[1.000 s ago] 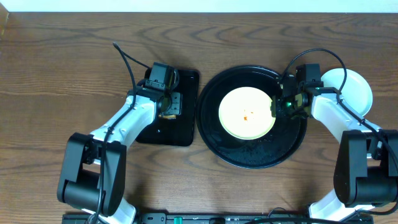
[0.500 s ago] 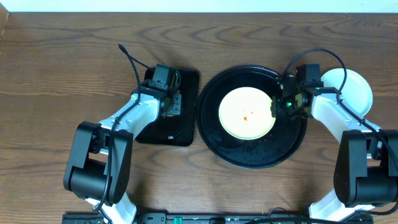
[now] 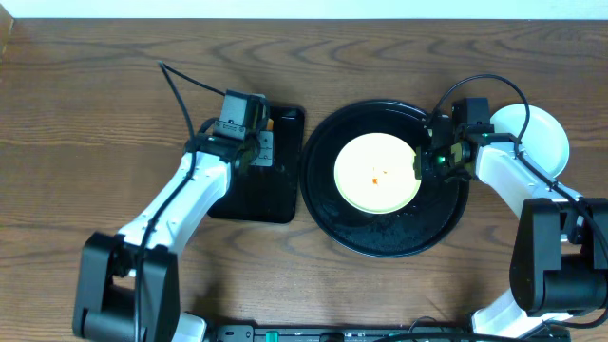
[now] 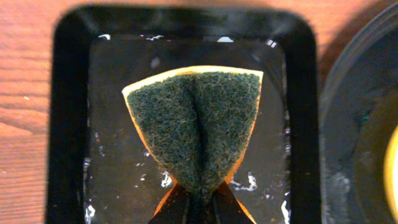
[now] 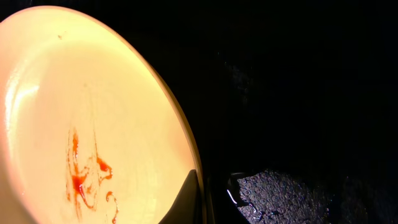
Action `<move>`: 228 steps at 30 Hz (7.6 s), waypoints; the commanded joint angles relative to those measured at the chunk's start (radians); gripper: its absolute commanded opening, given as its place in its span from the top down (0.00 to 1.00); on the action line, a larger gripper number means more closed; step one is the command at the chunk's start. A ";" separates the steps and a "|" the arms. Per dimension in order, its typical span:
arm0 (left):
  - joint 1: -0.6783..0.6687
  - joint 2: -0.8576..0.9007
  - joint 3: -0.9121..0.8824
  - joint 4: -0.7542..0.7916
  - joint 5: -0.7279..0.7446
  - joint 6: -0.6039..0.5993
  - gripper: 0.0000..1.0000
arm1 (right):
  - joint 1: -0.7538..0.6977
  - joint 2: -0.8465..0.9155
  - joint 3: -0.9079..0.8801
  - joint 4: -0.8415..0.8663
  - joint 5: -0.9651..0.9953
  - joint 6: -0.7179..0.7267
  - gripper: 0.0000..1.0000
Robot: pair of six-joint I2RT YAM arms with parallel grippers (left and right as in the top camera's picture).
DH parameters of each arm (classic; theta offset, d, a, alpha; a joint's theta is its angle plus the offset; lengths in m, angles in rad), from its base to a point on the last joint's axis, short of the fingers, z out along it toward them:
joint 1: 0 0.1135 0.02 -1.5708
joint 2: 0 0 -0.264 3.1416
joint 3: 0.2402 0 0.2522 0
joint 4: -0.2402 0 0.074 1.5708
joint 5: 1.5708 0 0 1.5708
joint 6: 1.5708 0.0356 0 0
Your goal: Clean dirty plates on tray and stack at the side
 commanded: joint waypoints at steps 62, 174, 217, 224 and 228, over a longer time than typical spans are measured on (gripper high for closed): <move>0.003 -0.474 0.001 0.423 -0.006 0.164 0.92 | 0.008 -0.005 0.008 -0.005 0.004 -0.012 0.99; -0.389 0.088 0.061 0.187 0.196 -0.029 0.92 | 0.113 -0.005 0.008 -0.046 -0.006 0.114 0.99; -0.283 -0.137 0.061 -0.082 -0.092 -0.103 0.92 | 0.127 -0.005 0.008 -0.067 0.056 0.124 0.99; -0.194 -0.135 0.059 -0.073 -0.022 -0.115 0.92 | 0.127 -0.005 0.007 0.000 0.055 0.124 0.99; -0.202 -0.077 0.058 -0.043 0.158 -0.115 0.92 | 0.127 -0.005 0.007 -0.001 0.055 0.124 0.99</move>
